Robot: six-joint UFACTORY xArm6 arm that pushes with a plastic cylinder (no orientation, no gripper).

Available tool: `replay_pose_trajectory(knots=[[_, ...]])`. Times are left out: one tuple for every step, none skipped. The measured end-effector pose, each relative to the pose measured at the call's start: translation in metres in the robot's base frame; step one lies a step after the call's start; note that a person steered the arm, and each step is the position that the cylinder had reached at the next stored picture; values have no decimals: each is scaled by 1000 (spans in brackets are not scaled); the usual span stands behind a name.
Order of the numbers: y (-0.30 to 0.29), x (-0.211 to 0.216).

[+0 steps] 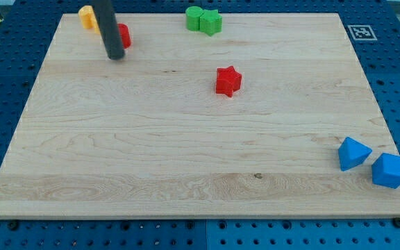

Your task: Move the red star and red circle below the yellow hexagon

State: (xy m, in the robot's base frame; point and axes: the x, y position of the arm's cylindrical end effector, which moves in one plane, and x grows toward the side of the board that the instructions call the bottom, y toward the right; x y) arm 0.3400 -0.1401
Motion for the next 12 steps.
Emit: replay_pose_trajectory(knots=[[68, 56], [142, 106], [220, 129], [258, 104], [252, 76], [218, 55], [190, 49], [187, 69], [179, 76], [165, 52], [133, 41], [98, 37]])
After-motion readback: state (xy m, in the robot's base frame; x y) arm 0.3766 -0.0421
